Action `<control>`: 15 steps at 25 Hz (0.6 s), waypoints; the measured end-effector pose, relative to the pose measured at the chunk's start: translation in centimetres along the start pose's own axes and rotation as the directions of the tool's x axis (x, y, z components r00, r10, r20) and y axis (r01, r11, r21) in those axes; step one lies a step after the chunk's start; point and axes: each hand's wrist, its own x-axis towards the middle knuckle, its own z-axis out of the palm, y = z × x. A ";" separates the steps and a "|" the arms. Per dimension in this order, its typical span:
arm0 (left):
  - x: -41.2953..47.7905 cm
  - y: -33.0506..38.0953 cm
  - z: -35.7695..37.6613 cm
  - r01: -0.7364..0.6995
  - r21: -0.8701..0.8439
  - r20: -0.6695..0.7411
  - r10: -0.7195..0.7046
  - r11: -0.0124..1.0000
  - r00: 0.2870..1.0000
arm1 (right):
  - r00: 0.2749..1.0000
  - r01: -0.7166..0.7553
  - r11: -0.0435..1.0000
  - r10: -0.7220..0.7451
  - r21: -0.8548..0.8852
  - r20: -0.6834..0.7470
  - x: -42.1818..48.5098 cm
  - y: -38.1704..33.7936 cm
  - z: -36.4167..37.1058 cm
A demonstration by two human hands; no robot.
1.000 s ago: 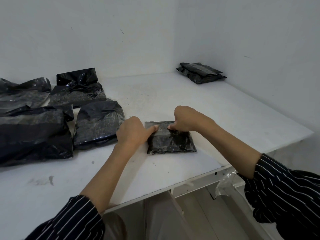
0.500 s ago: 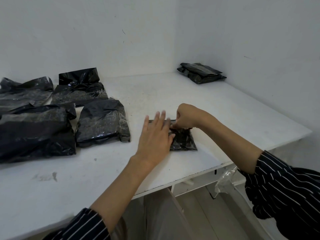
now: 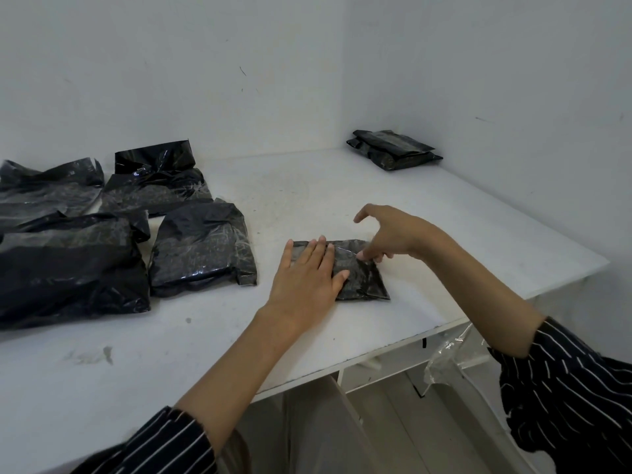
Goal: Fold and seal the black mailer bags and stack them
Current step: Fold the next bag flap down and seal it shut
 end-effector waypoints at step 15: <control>1.8 -2.8 -1.6 -0.214 0.015 -0.178 0.214 0.977 0.961 | 0.995 -0.080 0.842 0.040 0.534 0.087 -0.5 3.5 -1.8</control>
